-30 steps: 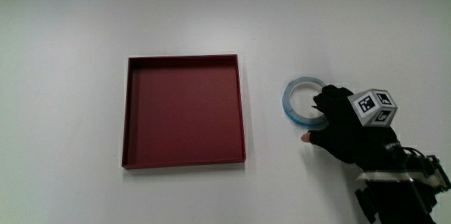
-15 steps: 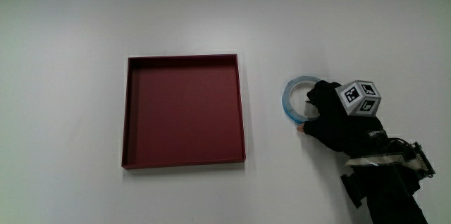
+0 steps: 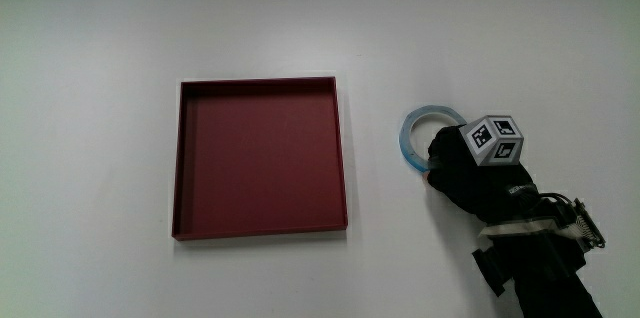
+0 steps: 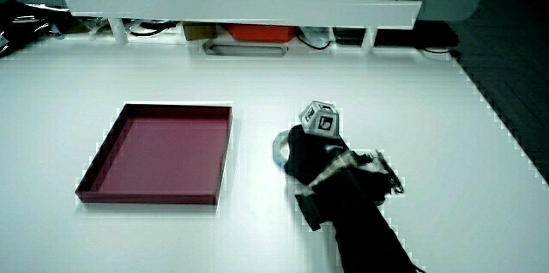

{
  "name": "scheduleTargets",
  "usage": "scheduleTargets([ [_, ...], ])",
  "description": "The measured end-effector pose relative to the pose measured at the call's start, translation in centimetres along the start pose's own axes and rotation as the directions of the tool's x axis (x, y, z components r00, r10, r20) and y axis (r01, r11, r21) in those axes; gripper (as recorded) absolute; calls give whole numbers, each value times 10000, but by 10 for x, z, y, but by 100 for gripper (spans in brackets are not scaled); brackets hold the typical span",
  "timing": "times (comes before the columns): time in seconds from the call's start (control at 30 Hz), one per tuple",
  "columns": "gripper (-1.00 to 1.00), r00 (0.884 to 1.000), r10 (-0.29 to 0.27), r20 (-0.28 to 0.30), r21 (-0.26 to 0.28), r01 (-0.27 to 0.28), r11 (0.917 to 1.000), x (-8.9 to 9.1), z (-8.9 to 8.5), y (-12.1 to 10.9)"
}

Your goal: Pick blue tape

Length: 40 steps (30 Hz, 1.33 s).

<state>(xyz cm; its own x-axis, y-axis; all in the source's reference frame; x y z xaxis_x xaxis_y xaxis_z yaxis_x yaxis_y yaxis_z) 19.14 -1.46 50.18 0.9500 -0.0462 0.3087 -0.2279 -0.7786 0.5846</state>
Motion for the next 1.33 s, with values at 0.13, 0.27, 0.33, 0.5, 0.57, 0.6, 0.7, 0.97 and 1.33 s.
scheduleTargets([
  [0.13,100,9998,124,153,190,-127,9997,0,-3,-1],
  [0.27,100,9992,308,248,277,-315,9991,-4,-1,-5],
  [0.33,100,9992,274,301,301,-283,9991,0,-5,-4],
  [0.5,100,9985,309,442,474,-330,9983,1,-4,-6],
  [0.57,100,9988,357,326,448,-372,9983,2,-2,-8],
  [0.6,100,9984,342,449,520,-365,9980,1,-1,-9],
  [0.7,100,9973,545,485,771,-581,9953,-6,9,-15],
  [0.97,100,9852,1648,460,1450,-1699,9747,-36,30,-34],
  [1.33,100,9164,3993,271,1604,-3983,9031,-99,42,-41],
])
